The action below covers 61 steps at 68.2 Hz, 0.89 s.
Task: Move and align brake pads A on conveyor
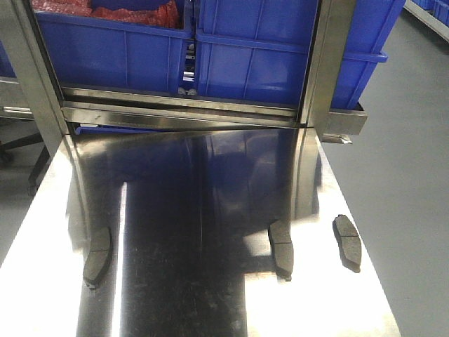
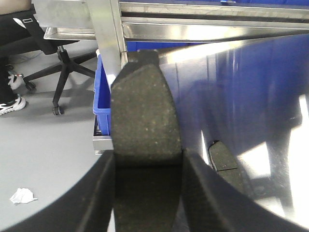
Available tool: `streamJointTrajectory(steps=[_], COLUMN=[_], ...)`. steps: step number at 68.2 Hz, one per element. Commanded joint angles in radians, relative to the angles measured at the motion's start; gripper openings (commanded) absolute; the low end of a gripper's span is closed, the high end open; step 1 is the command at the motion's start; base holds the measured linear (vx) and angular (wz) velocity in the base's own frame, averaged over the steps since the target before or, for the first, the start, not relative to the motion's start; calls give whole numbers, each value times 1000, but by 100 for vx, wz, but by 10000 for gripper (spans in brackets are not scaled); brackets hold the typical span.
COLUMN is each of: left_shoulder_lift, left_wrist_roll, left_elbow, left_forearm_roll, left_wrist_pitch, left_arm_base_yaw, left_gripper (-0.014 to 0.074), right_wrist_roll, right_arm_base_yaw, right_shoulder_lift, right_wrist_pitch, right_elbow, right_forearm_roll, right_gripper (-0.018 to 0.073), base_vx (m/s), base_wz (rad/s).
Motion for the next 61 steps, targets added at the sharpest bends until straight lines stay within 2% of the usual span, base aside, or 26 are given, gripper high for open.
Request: streamJointTrajectory(steps=[1,3,16,34,46,56,61], left_shoulder_lift=[0,0,0,0,0,0,0], left_wrist_roll=[0,0,0,0,0,0,0], left_elbow=[-29,-29,-29,-29,-29,-29,-29], left_forearm_roll=[-11,-11,-11,-11,-11,-11,-11], left_wrist_pitch=[-91,-91,-91,-91,-91,-92,-92], left_arm_base_yaw=[-6,-6,-6,-6,-6,-6,-6], left_gripper=[66,66,66,66,66,66,66], right_wrist_roll=[0,1,-12,-126,-205,-204,-160], right_arm_base_yaw=[-6,-6,-6,-6,-3,76,123], right_shoulder_lift=[16,16,106,560,842,1003,1073], right_wrist_pitch=[-61,-63,-93,-18,-11,26,33], right_elbow=[-34,-34,-38,-186,-318,-399,-435], right_forearm_roll=[-17,-8,126,236,323,320,295], right_gripper=[707,729,713,650,641,638,636], base_vx=[0,0,0,0,0,0,0], base_wz=[0,0,0,0,0,0,0])
